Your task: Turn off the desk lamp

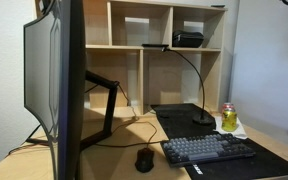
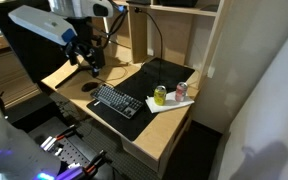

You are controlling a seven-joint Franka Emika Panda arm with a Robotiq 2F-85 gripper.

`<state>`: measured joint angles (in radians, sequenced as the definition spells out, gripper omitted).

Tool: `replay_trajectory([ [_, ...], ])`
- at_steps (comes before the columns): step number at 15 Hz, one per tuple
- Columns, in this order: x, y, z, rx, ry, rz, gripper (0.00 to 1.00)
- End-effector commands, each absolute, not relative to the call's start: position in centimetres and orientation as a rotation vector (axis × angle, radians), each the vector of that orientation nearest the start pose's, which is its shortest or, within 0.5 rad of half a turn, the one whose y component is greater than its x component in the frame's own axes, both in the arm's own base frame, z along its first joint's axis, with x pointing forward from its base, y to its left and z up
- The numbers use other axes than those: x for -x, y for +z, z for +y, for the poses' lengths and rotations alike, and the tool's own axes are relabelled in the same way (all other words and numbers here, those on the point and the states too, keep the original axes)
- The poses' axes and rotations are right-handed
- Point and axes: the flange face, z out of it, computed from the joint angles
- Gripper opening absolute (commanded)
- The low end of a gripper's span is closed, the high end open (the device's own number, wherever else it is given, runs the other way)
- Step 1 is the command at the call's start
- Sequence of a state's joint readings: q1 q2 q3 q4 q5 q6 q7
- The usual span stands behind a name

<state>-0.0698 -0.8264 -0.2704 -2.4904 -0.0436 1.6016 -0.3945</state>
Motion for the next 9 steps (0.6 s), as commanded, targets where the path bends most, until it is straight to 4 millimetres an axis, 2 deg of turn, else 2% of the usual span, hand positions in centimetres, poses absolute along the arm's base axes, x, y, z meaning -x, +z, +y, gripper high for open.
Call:
replay_trajectory([
  [1, -27.0, 53.3, -10.9, 2.919, 0.089, -0.248, 1.00],
  [5, -26.7, 53.6, -10.6, 2.911, 0.088, -0.252, 1.00],
  [6, -27.5, 52.9, -10.3, 2.929, 0.190, -0.250, 1.00],
  [7, -29.0, 51.0, -8.9, 2.965, 0.306, -0.245, 1.00],
  [9, -30.7, 48.1, -4.6, 2.894, 0.380, -0.365, 1.00],
])
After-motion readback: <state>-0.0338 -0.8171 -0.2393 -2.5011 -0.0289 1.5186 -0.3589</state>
